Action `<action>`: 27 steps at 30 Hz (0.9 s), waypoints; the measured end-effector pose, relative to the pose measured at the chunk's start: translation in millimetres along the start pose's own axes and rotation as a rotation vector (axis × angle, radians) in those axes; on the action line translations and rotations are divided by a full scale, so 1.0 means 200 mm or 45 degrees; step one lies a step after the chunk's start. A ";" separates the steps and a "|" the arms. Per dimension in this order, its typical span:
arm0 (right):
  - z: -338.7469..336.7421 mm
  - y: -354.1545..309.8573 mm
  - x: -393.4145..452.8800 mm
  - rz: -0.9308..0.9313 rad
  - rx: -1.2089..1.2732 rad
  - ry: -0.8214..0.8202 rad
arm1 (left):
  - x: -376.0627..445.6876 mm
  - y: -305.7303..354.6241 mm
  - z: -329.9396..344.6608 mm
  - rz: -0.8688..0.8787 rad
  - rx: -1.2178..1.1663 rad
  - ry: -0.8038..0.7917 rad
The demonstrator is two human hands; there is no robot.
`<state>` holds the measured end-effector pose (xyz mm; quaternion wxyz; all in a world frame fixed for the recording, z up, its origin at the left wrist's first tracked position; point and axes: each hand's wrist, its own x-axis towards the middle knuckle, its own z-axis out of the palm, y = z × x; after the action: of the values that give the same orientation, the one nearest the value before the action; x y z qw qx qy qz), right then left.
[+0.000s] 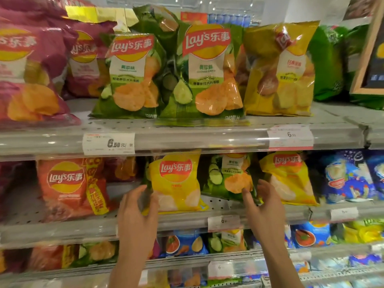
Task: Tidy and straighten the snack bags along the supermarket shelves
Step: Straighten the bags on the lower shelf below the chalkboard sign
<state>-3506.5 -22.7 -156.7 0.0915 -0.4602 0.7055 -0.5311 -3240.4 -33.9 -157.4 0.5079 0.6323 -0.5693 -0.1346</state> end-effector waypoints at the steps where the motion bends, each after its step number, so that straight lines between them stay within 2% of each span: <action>1: 0.00 0.00 0.03 -0.004 -0.010 -0.007 | 0.02 0.01 0.01 -0.020 -0.006 -0.021; 5: 0.02 0.01 0.16 0.013 -0.062 -0.097 | 0.11 0.02 0.06 -0.162 -0.162 -0.126; 8: 0.06 0.01 0.28 0.063 -0.102 -0.284 | 0.20 0.03 0.10 -0.329 -0.254 -0.319; 11: 0.11 0.01 0.37 0.176 0.009 -0.451 | 0.25 0.02 0.15 -0.439 -0.377 -0.455; 18: 0.23 0.02 0.50 0.418 0.100 -0.548 | 0.29 0.04 0.18 -0.476 -0.436 -0.425; 23: 0.25 0.02 0.49 0.353 0.134 -0.550 | 0.28 0.04 0.16 -0.505 -0.514 -0.461; 27: 0.21 -0.03 0.44 0.222 0.037 -0.512 | 0.27 0.04 0.12 -0.501 -0.533 -0.390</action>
<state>-3526.9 -116.6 -136.4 0.2826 -0.4928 0.7023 -0.4290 -3246.9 -90.4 -139.2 0.4994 0.5845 -0.4659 -0.4379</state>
